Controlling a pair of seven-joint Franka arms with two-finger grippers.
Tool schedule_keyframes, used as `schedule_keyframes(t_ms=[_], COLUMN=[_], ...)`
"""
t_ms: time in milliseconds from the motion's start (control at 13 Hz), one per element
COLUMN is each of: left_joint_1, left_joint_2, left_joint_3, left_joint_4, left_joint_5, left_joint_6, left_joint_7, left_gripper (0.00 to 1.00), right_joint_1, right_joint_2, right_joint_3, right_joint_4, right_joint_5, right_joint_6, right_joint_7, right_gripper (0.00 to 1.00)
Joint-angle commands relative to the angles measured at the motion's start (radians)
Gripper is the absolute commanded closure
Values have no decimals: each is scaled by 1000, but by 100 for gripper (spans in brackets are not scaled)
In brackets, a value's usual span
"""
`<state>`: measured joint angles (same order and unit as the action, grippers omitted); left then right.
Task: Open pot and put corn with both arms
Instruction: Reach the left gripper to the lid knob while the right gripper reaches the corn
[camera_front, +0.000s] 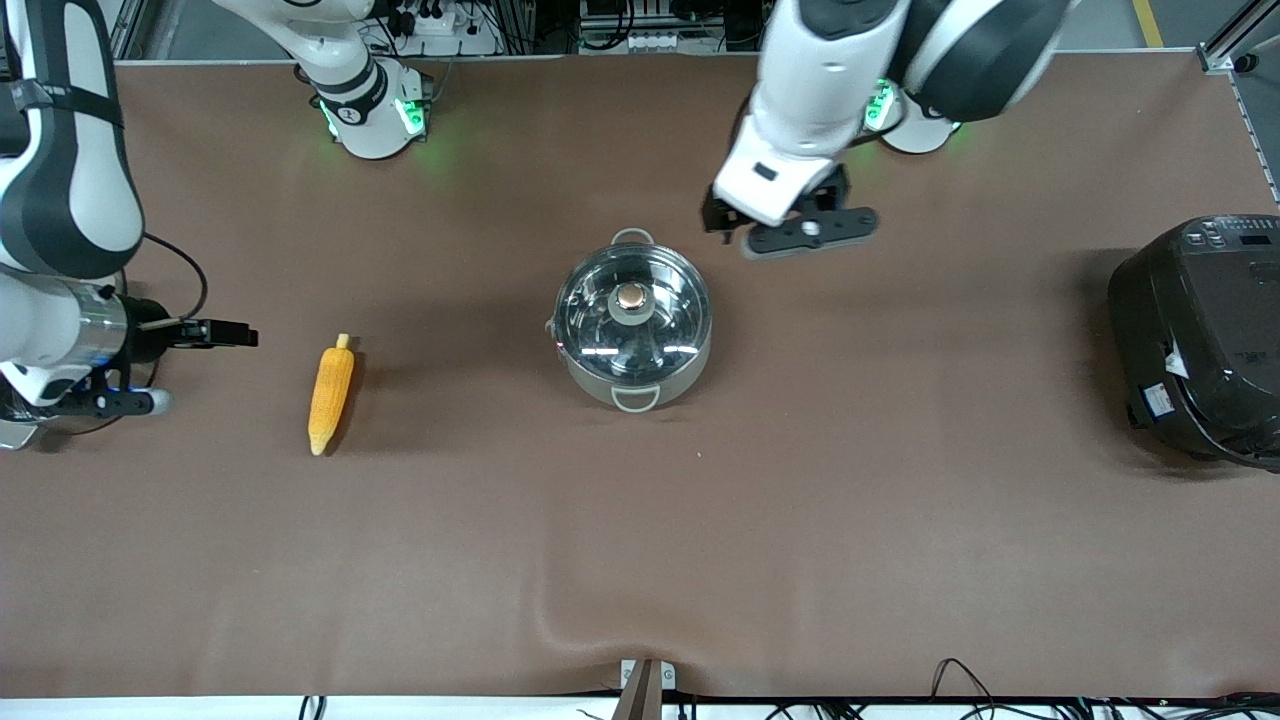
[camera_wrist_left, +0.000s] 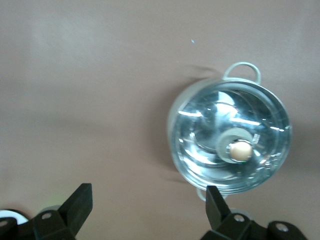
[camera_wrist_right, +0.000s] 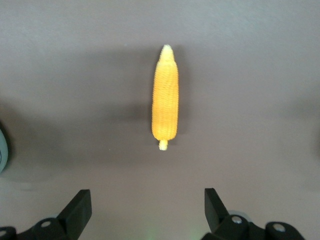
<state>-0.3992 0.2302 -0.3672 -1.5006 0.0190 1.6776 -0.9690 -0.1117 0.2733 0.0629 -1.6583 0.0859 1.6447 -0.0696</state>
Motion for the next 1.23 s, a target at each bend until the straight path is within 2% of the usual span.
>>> schedule_keyframes(t_ms=[0, 231, 385, 615, 846, 1000, 1154], left_joint_1=[-71, -101, -124, -161, -200, -225, -237], left_joint_2=[82, 158, 196, 257, 339, 348, 371], left_joint_3=[2, 5, 13, 27, 45, 59, 66], left_joint_4=[36, 37, 39, 63, 143, 146, 148], left_joint_5=[9, 19, 24, 39, 70, 91, 98], left_joint_6=[69, 169, 208, 231, 234, 234, 250], left_joint_7=[-135, -168, -166, -168, -230, -232, -232], left_gripper=[0, 0, 0, 0, 3, 7, 17], right_joint_1=[55, 44, 44, 96, 90, 87, 76], right_joint_2=[52, 163, 216, 236, 244, 230, 234], right_joint_3=[3, 3, 3, 3, 3, 2, 2], right_joint_4=[18, 15, 17, 15, -39, -98, -107], right_joint_5=[0, -27, -32, -72, -93, -103, -106], right_joint_6=[43, 194, 247, 277, 285, 331, 334], right_joint_7=[2, -1, -2, 7, -2, -6, -12], right_gripper=[0, 0, 0, 0, 0, 0, 0])
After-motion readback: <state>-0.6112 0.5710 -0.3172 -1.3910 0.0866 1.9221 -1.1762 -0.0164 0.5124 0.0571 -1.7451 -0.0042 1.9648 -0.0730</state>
